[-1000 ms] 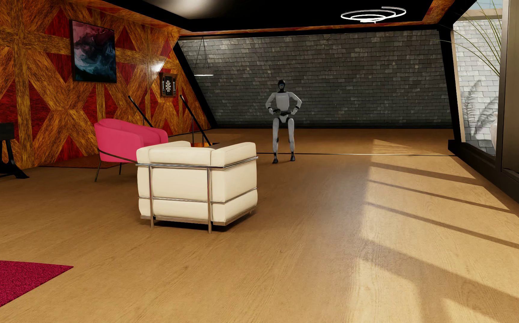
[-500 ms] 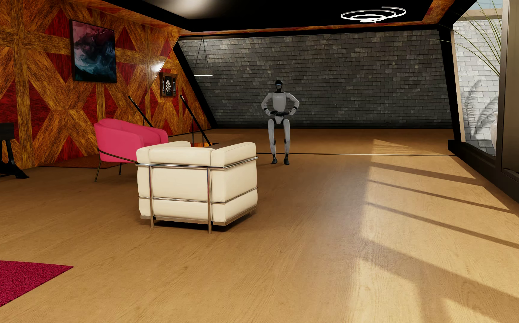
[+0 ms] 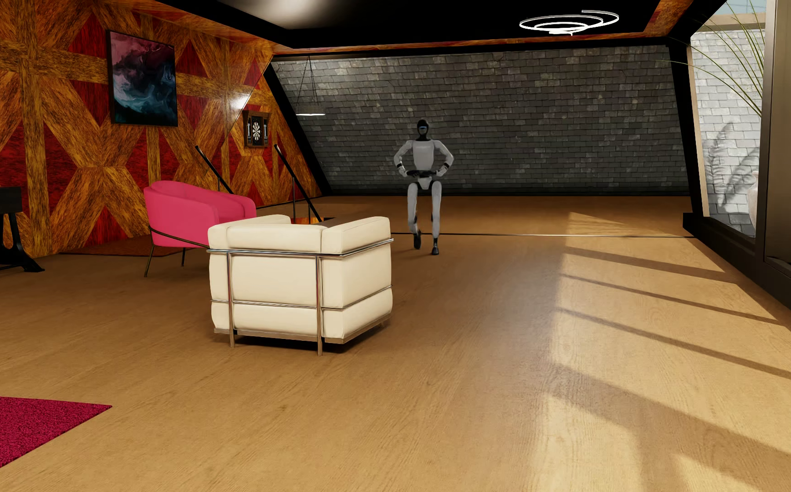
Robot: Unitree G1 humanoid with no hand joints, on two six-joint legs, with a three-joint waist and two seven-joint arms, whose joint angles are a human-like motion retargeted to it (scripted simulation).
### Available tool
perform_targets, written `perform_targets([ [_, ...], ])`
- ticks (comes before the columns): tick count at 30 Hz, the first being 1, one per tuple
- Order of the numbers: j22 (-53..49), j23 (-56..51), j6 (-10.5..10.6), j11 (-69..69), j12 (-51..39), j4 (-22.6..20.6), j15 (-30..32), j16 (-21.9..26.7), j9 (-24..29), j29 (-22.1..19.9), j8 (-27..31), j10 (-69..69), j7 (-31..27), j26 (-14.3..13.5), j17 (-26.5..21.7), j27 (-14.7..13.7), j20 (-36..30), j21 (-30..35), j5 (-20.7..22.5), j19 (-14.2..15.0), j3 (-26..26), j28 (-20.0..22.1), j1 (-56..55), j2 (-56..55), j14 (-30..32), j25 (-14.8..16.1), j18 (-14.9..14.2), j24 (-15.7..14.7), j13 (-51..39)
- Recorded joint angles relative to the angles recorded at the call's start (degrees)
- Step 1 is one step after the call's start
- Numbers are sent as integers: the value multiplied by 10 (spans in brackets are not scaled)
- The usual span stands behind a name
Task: Head to the light yellow armchair
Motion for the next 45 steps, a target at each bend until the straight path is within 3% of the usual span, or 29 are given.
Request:
perform_targets([
  [3, 21, -26, -17, 55, -25, -14, -169, -1, 4, 0, 25, 18, 22, 3, -1, 8, -40, -11, -32, -57, -8, 38, 50, -126, -50, 1, -6, -10, 2],
  [4, 31, -32, -18, 21, -31, -16, -215, 1, 4, 0, 25, 19, 23, 6, -3, 12, -56, -19, -32, -82, -13, 38, 68, -157, -62, -8, -8, -17, 10],
  [6, 41, -38, -13, -123, -34, -14, -270, 7, 2, 0, 21, 10, 19, 15, 5, 19, -85, -35, -21, -91, -22, 32, 101, -195, -79, -21, -13, -29, 21],
  [9, 47, -39, 8, -464, -49, 0, -235, 12, -8, 0, 52, -38, 3, 27, 44, 15, -110, -74, 18, -90, -35, 42, 151, -184, -90, -31, -20, -35, 39],
  [10, 48, -36, 17, -538, -52, 4, -236, 14, -11, 0, 65, -54, -2, 33, 53, 12, -119, -85, 27, -56, -37, 44, 171, -177, -97, -38, -23, -39, 44],
  [11, 50, -36, 24, -538, -53, 8, -191, 16, -13, 0, 60, -64, -6, 38, 62, 7, -125, -94, 30, -49, -38, 42, 191, -179, -103, -48, -27, -50, 45],
  [12, 50, -44, 32, -500, -52, 13, -152, 17, -16, 1, 50, -65, -9, 41, 71, -2, -125, -104, 32, -64, -39, 39, 210, -188, -110, -53, -33, -62, 43],
  [13, 52, -59, 41, -455, -49, 21, -152, 15, -19, 0, 47, -63, -8, 41, 80, -12, -117, -109, 42, -83, -40, 41, 227, -194, -111, -50, -34, -65, 40],
  [16, 75, -89, 79, -423, -49, 56, -205, -3, -32, 0, 26, -28, -7, 40, 89, -21, -91, -124, 69, -111, -43, 82, 251, -155, 2, -29, -22, -20, 44],
  [18, 94, -75, 101, -450, -65, 84, -224, 5, -39, 0, -2, 52, -14, 35, 100, -20, -126, -136, 74, -120, -46, 83, 213, -113, 111, -40, -18, -38, 53],
  [21, 78, -60, 128, -431, -101, 176, -277, 51, -37, 0, -51, 278, -2, 36, 120, -28, -189, -139, 92, -136, -49, 58, 101, -74, 240, -50, -68, -55, 64],
  [22, 65, -62, 138, -422, -115, 194, -296, 61, -34, 0, -65, 350, -17, 39, 122, -32, -201, -136, 104, -141, -46, 53, 60, -58, 236, -44, -73, -55, 64],
  [23, 55, -65, 146, -413, -123, 184, -315, 67, -32, 0, -77, 405, -47, 45, 125, -36, -207, -134, 116, -146, -44, 56, 18, -42, 198, -35, -96, -51, 63],
  [25, 58, -66, 153, -406, -127, 172, -346, 66, -28, 0, -99, 441, -74, 52, 120, -21, -202, -109, 132, -153, -43, 76, -48, -3, 127, -11, -110, -43, 46],
  [26, 53, -56, 153, -407, -117, 172, -358, 67, -27, 0, -106, 427, -71, 58, 115, -21, -193, -103, 138, -156, -41, 77, -74, 19, 72, -14, -86, -38, 50],
  [28, 45, -34, 150, -419, -93, 158, -372, 70, -24, 0, -115, 346, -60, 65, 103, -19, -163, -82, 146, -158, -36, 72, -119, 61, 12, -13, -55, -25, 47],
  [30, 27, -25, 143, -437, -78, 127, -379, 76, -23, 0, -118, 215, -53, 75, 99, -11, -140, -59, 152, -159, -27, 66, -150, 96, -7, -1, -39, -16, 42],
  [33, 29, -24, 128, -484, -54, 66, -374, 56, -26, 0, -117, -29, -62, 72, 95, -9, -93, -50, 159, -157, -14, 62, -160, 150, 83, 17, -27, -6, 37],
  [35, 26, -21, 118, -513, -31, 31, -372, 49, -28, 0, -110, -142, -87, 66, 89, -9, -55, -42, 166, -154, -10, 47, -153, 187, 96, 23, -54, 7, 31],
  [36, 23, -18, 112, -514, -19, 15, -368, 44, -28, 0, -103, -136, -116, 62, 85, -9, -33, -37, 169, -153, -7, 38, -154, 205, 118, 26, -45, 17, 29],
  [37, 20, -15, 106, -513, -8, 1, -362, 36, -29, 0, -95, -116, -136, 56, 82, -7, -12, -33, 168, -153, -5, 33, -155, 219, 158, 32, -13, 27, 28],
  [38, 17, -10, 99, -504, -1, 3, -355, 26, -30, 0, -87, -100, -131, 47, 80, -7, 8, -32, 165, -146, -4, 39, -145, 230, 195, 40, -22, 40, 27],
  [39, 16, -1, 89, -485, 0, 2, -328, 14, -31, 0, -80, -89, -119, 38, 81, -6, 22, -34, 156, -144, -3, 59, -136, 234, 190, 44, -23, 55, 25],
  [41, 21, 18, 64, -413, -1, -8, -238, -2, -33, 0, -62, -75, -99, 26, 79, -5, 31, -42, 127, -97, -1, 80, -109, 220, 152, 32, -15, 72, 23],
  [44, 25, 44, 31, -171, 1, -21, -85, -7, -28, 2, -36, -45, -59, 18, 26, -2, 18, -8, 70, -9, 2, 47, -72, 113, 92, 15, 4, 61, 11],
  [45, 22, 45, 20, -87, -5, -26, -26, -10, -25, 2, -42, -32, -42, 13, 11, -1, 8, 6, 39, -1, 5, 49, -61, 68, 71, 13, 10, 54, 2],
])
